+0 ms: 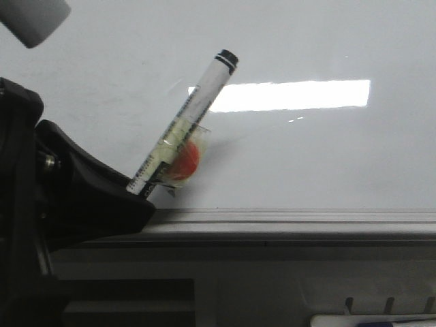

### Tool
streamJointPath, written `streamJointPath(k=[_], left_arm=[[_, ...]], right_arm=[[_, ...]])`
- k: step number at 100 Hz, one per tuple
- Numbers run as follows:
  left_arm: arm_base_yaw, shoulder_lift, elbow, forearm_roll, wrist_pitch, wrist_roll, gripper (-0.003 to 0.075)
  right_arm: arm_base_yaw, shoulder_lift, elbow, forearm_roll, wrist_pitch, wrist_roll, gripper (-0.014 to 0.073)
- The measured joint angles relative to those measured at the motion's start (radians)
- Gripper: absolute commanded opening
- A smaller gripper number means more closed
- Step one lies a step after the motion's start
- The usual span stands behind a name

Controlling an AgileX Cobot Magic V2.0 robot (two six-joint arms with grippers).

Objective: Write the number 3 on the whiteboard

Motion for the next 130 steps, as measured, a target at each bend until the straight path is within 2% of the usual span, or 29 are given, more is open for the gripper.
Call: streamJointPath(k=[6,27,41,73,103,115,125,130], left_arm=[[0.0,0.0,0.0,0.084,0.0,0.003,-0.002],[0.0,0.0,0.0,0.357,0.002,0.005,-0.002],[0.0,0.0,0.0,0.418,-0.029,0.005,-0.002],[0.0,0.0,0.0,0.55,-0.095,0.005,-0.002],[0.0,0.0,0.0,0.595,-0.125,0.007,-0.002],[0.0,0.0,0.0,0.597,-0.126,0.007,-0.002],[0.0,0.0,0.002,0.599,-0.126,0.007,-0.002],[0.0,0.0,0.002,0.599,-0.126,0.007,-0.002]], right_arm=[[0.042,0.053,-0.02,0.0,-0.003,-0.002,0.0349],[0.172,0.235,-0.107,0.0,-0.088,-0.02,0.0347],[0.232,0.33,-0.155,0.0,-0.16,-0.066,0.0346],[0.279,0.483,-0.226,0.0,-0.19,-0.085,0.0339],[0.334,0.541,-0.237,0.0,-0.196,-0.087,0.0193],[0.334,0.541,-0.237,0.0,-0.204,-0.087,0.0087],[0.334,0.541,-0.237,-0.002,-0.214,-0.087,-0.0051],[0.334,0.541,-0.237,-0.007,-0.216,-0.087,-0.0067]])
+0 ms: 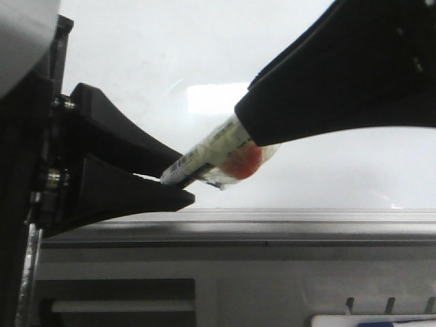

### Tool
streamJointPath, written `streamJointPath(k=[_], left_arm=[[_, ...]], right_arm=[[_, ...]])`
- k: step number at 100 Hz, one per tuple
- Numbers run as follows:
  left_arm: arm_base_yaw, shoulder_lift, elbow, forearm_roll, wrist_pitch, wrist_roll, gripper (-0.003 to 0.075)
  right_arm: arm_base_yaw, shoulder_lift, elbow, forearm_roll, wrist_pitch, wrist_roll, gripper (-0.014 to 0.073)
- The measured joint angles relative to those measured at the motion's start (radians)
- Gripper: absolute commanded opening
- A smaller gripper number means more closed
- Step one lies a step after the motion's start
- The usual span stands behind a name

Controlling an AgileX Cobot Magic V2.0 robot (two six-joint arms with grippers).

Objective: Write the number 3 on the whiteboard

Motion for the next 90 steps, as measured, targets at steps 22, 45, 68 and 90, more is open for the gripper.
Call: streamJointPath(k=[22,45,68,90], left_arm=[[0.0,0.0,0.0,-0.028,0.0,0.0,0.0047],[0.0,0.0,0.0,-0.085,-0.002,0.0,0.0388],[0.0,-0.048,0.0,-0.162,-0.002,0.0,0.0382],[0.0,-0.193,0.0,-0.174,0.025,0.0,0.0308]], right_arm=[[0.0,0.0,0.0,-0.004,-0.008,-0.001,-0.0067],[0.0,0.0,0.0,0.0,-0.026,-0.002,-0.0067],[0.0,0.0,0.0,0.004,-0.028,-0.002,-0.0067],[0.0,0.0,-0.001,0.012,-0.106,-0.002,-0.0067]])
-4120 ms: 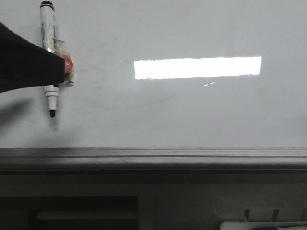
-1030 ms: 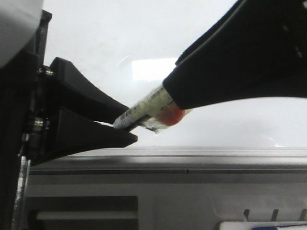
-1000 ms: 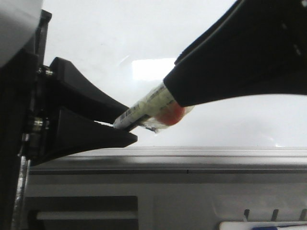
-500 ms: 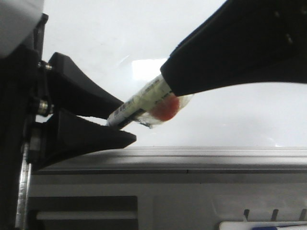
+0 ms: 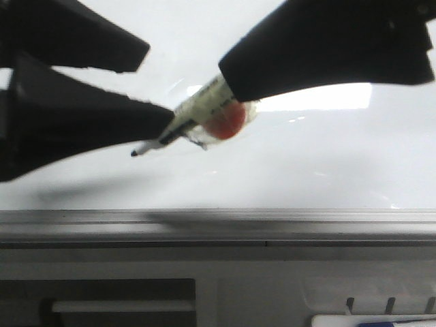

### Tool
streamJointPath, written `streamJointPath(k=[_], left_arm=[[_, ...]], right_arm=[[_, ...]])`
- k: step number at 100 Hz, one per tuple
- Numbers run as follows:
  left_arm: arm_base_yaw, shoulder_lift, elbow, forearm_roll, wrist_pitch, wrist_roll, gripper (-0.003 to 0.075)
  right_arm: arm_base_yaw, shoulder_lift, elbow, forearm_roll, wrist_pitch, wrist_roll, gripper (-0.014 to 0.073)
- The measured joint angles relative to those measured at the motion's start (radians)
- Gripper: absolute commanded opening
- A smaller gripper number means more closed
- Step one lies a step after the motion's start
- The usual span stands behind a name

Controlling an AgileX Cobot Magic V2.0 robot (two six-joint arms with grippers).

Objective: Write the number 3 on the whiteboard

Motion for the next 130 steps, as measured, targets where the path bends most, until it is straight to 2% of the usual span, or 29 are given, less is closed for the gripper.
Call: streamJointPath(k=[17,37,48,59,79,96,130], left_arm=[[0.0,-0.138,0.0,-0.061,0.036,0.0,0.0199],[0.0,-0.222,0.0,-0.078,0.054,0.0,-0.002],[0.0,-0.229,0.004,-0.094,0.058,0.0,-0.0021],[0.011,-0.229,0.006,-0.189,0.06,0.0,-0.0021],[0.112,-0.229,0.006,-0.326,0.012,0.0,-0.0021],[0.171,-0.229,0.006,-0.352,-0.011,0.0,-0.0021],[0.175,-0.229,0.006,-0.356,-0.014,0.0,-0.0021]], right_arm=[[-0.002,0.008,-0.055,0.009,-0.019,0.0,-0.0058],[-0.086,0.079,-0.209,0.01,0.105,0.0,-0.0057],[-0.147,0.109,-0.273,0.01,0.152,0.0,-0.0057],[-0.187,0.116,-0.304,-0.001,0.159,0.0,-0.0058],[-0.196,0.116,-0.308,-0.009,0.164,0.0,-0.0062],[-0.196,0.118,-0.308,-0.009,0.161,0.0,-0.0062],[-0.226,0.209,-0.377,-0.011,0.179,0.004,-0.0061]])
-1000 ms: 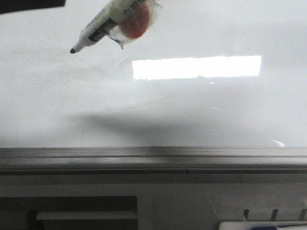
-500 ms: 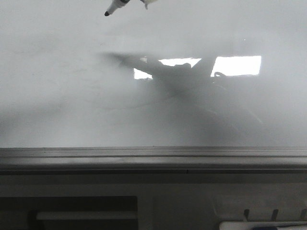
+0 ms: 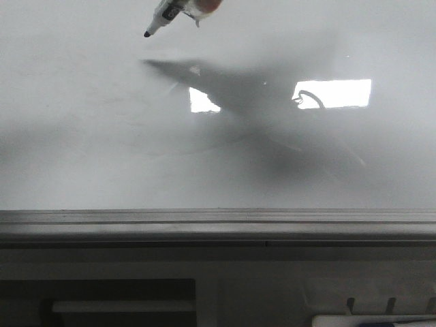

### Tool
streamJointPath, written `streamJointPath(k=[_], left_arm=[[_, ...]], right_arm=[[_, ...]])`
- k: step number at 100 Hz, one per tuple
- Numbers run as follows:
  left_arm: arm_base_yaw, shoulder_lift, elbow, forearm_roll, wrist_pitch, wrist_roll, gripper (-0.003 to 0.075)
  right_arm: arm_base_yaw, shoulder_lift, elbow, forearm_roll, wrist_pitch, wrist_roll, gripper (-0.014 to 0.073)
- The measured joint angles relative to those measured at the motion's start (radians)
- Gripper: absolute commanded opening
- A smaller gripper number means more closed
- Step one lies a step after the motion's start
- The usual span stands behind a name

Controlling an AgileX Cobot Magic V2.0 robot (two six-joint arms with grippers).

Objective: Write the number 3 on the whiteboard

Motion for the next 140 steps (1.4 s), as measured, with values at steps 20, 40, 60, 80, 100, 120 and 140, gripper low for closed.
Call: streamJointPath(k=[20,40,60,80,100,120,140], left_arm=[[0.0,0.0,0.0,0.0,-0.002,0.0,-0.0021],[0.0,0.0,0.0,0.0,-0.002,0.0,-0.0021],[0.0,0.0,0.0,0.0,-0.002,0.0,-0.0021],[0.0,0.0,0.0,0.0,-0.002,0.0,-0.0021],[0.0,0.0,0.0,0.0,-0.002,0.0,-0.0021],[0.0,0.0,0.0,0.0,-0.002,0.0,-0.0021],[0.0,0.0,0.0,0.0,-0.002,0.0,-0.0021]], right_arm=[[-0.055,0.056,-0.067,-0.004,0.068,0.0,-0.0061],[-0.103,0.059,-0.086,0.009,0.102,0.0,-0.006],[-0.185,0.019,-0.092,0.024,0.175,0.022,-0.0057],[-0.18,0.003,-0.066,0.019,0.219,0.043,-0.0057],[-0.122,0.046,-0.054,0.022,0.221,0.047,-0.0057],[-0.126,0.023,-0.048,-0.036,0.249,0.143,-0.0057],[-0.097,0.001,-0.004,-0.082,0.283,0.191,-0.0057]])
